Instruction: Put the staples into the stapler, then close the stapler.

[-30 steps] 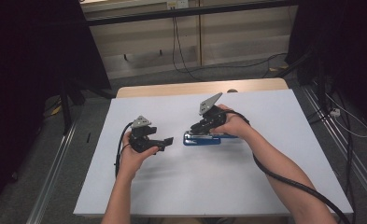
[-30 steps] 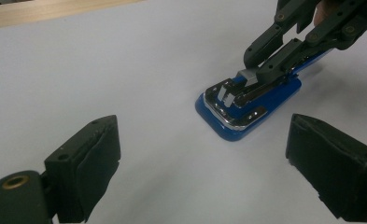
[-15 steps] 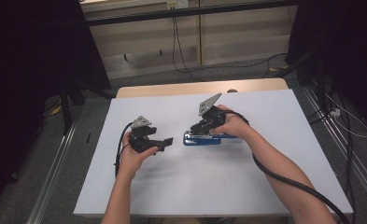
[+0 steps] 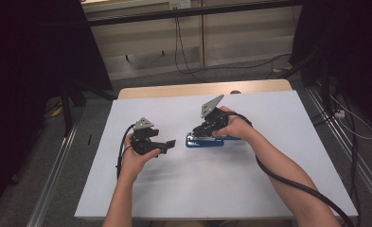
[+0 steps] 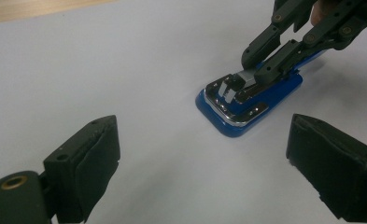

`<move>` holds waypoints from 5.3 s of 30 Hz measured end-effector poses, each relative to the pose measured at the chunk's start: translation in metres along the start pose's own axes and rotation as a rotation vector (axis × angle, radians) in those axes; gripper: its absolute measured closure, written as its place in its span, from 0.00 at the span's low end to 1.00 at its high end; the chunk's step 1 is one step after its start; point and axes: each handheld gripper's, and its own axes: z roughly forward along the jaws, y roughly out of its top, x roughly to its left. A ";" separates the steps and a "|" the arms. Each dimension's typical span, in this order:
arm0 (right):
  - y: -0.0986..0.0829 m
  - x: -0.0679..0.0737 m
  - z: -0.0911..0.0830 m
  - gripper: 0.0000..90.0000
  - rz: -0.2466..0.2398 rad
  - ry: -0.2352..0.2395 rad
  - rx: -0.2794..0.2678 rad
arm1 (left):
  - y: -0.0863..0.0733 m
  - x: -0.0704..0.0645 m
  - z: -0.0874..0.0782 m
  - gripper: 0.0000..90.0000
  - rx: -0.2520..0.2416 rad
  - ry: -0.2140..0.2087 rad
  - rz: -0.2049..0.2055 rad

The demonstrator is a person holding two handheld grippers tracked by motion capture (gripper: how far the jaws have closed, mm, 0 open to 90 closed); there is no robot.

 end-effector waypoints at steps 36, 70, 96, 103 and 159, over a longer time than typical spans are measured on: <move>0.002 -0.001 0.007 0.82 0.015 0.019 -0.003 | -0.001 0.000 0.001 0.11 0.005 0.004 -0.003; -0.030 0.035 -0.056 0.22 0.182 -0.250 -0.075 | 0.001 -0.004 0.008 0.11 -0.013 -0.017 -0.003; -0.083 0.081 -0.108 0.37 0.258 -0.475 -0.043 | 0.001 -0.009 0.018 0.13 -0.007 -0.032 0.006; -0.098 0.088 -0.122 0.61 0.302 -0.530 -0.047 | 0.001 -0.009 0.018 0.15 -0.017 -0.038 -0.002; -0.128 0.063 -0.103 1.00 0.380 -0.539 0.053 | -0.002 -0.033 0.068 1.00 0.019 -0.093 0.097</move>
